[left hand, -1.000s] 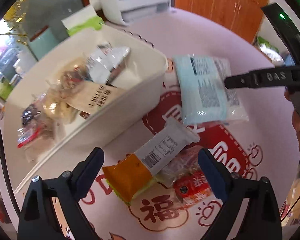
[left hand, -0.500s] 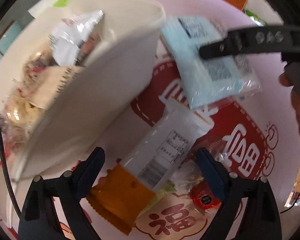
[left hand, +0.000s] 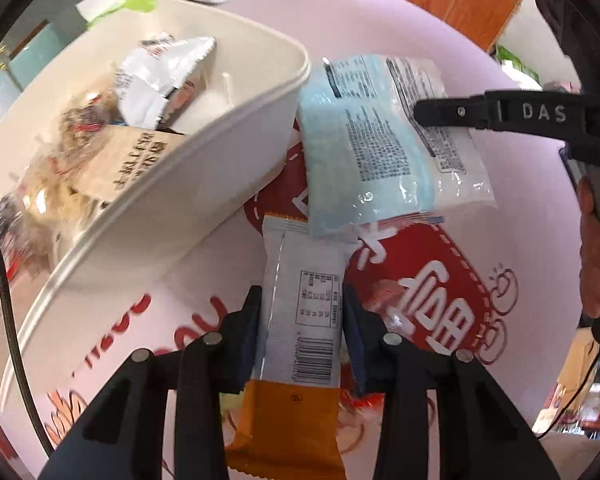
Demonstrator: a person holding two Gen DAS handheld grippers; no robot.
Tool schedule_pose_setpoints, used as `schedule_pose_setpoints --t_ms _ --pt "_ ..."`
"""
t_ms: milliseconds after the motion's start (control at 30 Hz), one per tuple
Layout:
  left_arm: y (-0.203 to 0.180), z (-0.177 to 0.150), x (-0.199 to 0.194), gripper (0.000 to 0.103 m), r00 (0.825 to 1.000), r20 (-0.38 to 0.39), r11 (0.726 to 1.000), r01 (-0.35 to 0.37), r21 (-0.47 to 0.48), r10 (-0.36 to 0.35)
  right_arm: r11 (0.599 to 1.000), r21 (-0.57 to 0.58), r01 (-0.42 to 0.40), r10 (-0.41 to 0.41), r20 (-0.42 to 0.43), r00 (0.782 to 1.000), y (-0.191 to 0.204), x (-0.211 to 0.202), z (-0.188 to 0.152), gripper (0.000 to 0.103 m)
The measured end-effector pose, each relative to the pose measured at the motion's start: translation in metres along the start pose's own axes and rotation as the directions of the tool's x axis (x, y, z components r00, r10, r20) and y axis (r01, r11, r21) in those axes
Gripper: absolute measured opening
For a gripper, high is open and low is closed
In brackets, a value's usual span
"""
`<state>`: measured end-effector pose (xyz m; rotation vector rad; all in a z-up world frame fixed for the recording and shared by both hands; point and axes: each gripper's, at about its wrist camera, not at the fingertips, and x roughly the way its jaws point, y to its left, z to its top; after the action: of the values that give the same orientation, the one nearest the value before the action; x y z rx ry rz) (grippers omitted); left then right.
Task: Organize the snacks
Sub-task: 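Carry both packets into the white tray and open both tools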
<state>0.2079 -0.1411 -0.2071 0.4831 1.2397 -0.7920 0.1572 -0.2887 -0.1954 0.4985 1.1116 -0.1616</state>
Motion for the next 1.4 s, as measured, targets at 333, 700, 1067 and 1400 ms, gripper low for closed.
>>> schedule_pose_setpoints --t_ms 333,700,1067,1400 --pt "0.010 -0.028 -0.087 0.036 0.983 0.184 0.989 0.001 -0.147 0.026 0.996 -0.090 -0.005 0.014 0.094 0.996 0.015 -0.064 -0.010 0.004" --pt "0.049 -0.028 -0.209 0.036 0.911 0.347 0.940 -0.108 -0.323 0.224 0.960 -0.279 0.009 0.058 0.230 0.972 0.084 -0.160 -0.004 0.003" --pt "0.133 0.013 -0.251 0.036 0.845 0.412 0.887 -0.146 -0.438 0.342 0.927 -0.374 0.020 0.142 0.399 0.906 0.192 -0.217 0.057 0.003" --pt "0.187 0.043 -0.192 0.042 0.882 0.332 0.875 -0.160 -0.457 0.334 0.931 -0.364 0.024 0.104 0.328 0.939 0.245 -0.142 0.109 0.005"
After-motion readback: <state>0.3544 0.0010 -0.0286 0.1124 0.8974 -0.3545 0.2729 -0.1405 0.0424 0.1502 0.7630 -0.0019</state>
